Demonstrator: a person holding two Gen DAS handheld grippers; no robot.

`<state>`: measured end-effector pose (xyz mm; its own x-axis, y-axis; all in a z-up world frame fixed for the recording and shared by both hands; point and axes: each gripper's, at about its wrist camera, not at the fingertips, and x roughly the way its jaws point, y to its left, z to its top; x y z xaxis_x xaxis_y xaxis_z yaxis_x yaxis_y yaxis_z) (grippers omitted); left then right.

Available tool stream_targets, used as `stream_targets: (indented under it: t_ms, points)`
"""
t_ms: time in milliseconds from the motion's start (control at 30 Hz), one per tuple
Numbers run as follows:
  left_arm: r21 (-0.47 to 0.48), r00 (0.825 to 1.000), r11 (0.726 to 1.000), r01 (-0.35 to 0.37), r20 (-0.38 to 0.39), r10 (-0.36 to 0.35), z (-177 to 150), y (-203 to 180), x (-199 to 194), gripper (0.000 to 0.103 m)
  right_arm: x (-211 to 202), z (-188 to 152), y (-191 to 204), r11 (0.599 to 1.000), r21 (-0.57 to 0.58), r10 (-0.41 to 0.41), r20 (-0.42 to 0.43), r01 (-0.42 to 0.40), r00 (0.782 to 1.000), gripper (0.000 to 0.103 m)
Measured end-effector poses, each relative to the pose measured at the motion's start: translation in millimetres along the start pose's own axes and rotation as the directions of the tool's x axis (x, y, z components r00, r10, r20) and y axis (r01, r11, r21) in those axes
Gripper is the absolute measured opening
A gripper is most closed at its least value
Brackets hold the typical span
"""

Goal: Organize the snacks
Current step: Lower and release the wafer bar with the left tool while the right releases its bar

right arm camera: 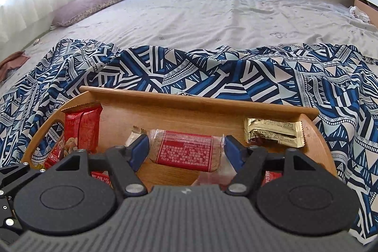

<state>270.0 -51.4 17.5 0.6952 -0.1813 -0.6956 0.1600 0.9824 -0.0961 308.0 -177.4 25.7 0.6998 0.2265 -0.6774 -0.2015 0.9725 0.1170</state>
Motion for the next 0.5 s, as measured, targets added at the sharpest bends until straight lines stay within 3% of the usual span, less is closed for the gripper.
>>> stream_targets:
  t_ms: [200, 233, 500]
  points:
    - [-0.002, 1.000, 1.000, -0.002, 0.003, 0.002, 0.4, -1.0, -0.7, 0.066, 0.4, 0.3, -0.3, 1.000, 0.005, 0.009, 0.007, -0.009, 1.000, 0.074]
    - [-0.002, 1.000, 1.000, -0.005, 0.005, 0.005, 0.6, -1.0, -1.0, 0.067, -0.2, 0.2, -0.9, 1.000, 0.011, 0.012, 0.010, -0.012, 1.000, 0.079]
    - [-0.010, 1.000, 1.000, -0.016, 0.022, 0.016, 2.4, 0.9, -11.3, 0.085, -12.3, -0.4, -4.6, 0.998, 0.059, 0.034, 0.036, -0.036, 0.999, 0.084]
